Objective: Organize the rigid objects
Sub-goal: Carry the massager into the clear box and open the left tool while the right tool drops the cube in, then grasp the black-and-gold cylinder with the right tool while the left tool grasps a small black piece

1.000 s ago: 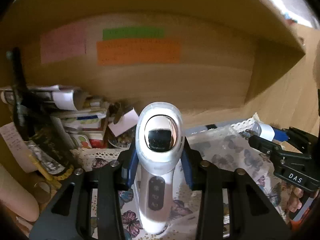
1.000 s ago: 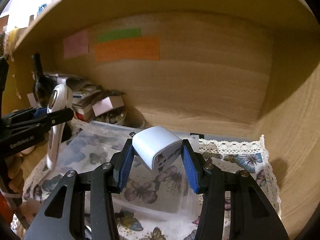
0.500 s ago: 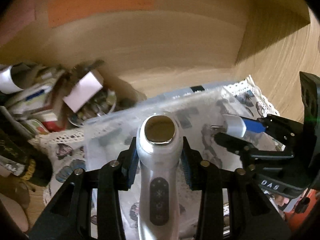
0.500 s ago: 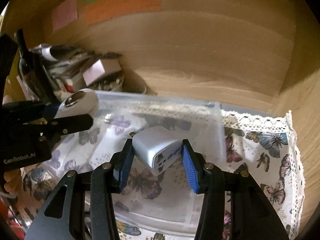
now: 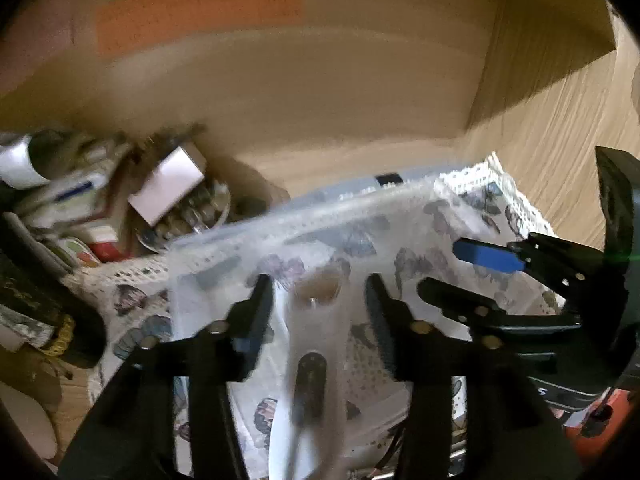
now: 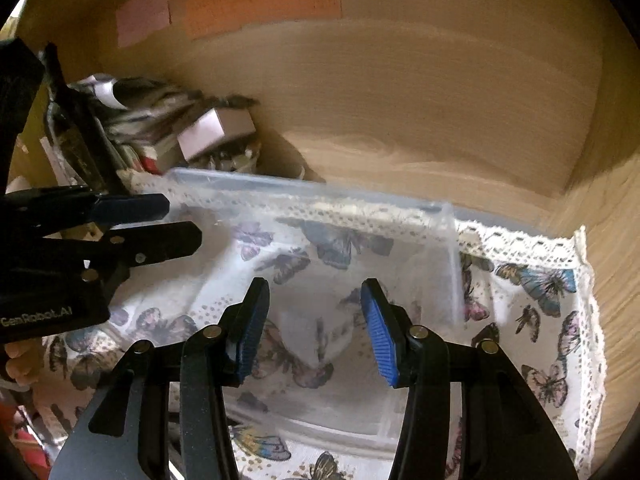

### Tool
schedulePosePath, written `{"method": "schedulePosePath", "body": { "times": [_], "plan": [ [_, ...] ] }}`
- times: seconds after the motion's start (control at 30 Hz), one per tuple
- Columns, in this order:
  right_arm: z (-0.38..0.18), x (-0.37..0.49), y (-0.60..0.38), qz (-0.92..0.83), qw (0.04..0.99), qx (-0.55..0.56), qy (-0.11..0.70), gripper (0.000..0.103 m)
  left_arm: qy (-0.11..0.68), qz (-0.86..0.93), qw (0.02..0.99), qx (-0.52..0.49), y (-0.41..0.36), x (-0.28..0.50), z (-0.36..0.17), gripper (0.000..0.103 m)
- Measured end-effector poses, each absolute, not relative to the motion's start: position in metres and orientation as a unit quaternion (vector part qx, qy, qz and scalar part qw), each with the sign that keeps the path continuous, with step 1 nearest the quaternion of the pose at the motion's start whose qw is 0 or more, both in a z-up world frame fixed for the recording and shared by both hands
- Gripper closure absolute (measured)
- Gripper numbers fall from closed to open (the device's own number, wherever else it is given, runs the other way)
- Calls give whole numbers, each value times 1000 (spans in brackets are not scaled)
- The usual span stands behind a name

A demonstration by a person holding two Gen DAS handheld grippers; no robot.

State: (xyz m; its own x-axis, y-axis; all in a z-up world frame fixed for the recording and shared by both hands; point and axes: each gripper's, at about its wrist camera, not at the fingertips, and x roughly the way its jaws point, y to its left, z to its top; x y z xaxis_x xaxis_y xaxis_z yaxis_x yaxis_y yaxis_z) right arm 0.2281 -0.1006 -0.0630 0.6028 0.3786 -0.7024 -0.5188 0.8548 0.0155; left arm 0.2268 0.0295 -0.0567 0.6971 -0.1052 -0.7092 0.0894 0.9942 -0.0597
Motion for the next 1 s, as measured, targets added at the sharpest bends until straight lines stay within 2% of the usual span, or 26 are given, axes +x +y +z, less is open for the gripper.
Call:
{"method": "schedulePosePath", "body": {
  "times": [0.23,0.33,0.47,0.5,0.6,0.77,1.0],
  "plan": [
    [-28,201,-111,255,910,-91,314,45,342,-44,939,-5,32,197,-30,42],
    [-15,186,-116,255,918,-88,290,36,324,-35,945,-5,34,182,-20,31],
    [-4,167,-121,255,925,-86,268,34,305,-28,952,-3,35,159,-11,21],
    [-2,162,-123,254,926,-86,265,33,302,-26,953,-3,36,155,-10,16],
    [0,149,-128,252,929,-85,256,24,295,-17,955,-2,36,136,-8,7],
    [-6,127,-138,241,932,-88,258,23,298,-12,954,4,38,109,-16,4],
    [-31,112,-158,218,927,-88,292,22,346,3,938,2,50,88,-55,3]
  ]
}}
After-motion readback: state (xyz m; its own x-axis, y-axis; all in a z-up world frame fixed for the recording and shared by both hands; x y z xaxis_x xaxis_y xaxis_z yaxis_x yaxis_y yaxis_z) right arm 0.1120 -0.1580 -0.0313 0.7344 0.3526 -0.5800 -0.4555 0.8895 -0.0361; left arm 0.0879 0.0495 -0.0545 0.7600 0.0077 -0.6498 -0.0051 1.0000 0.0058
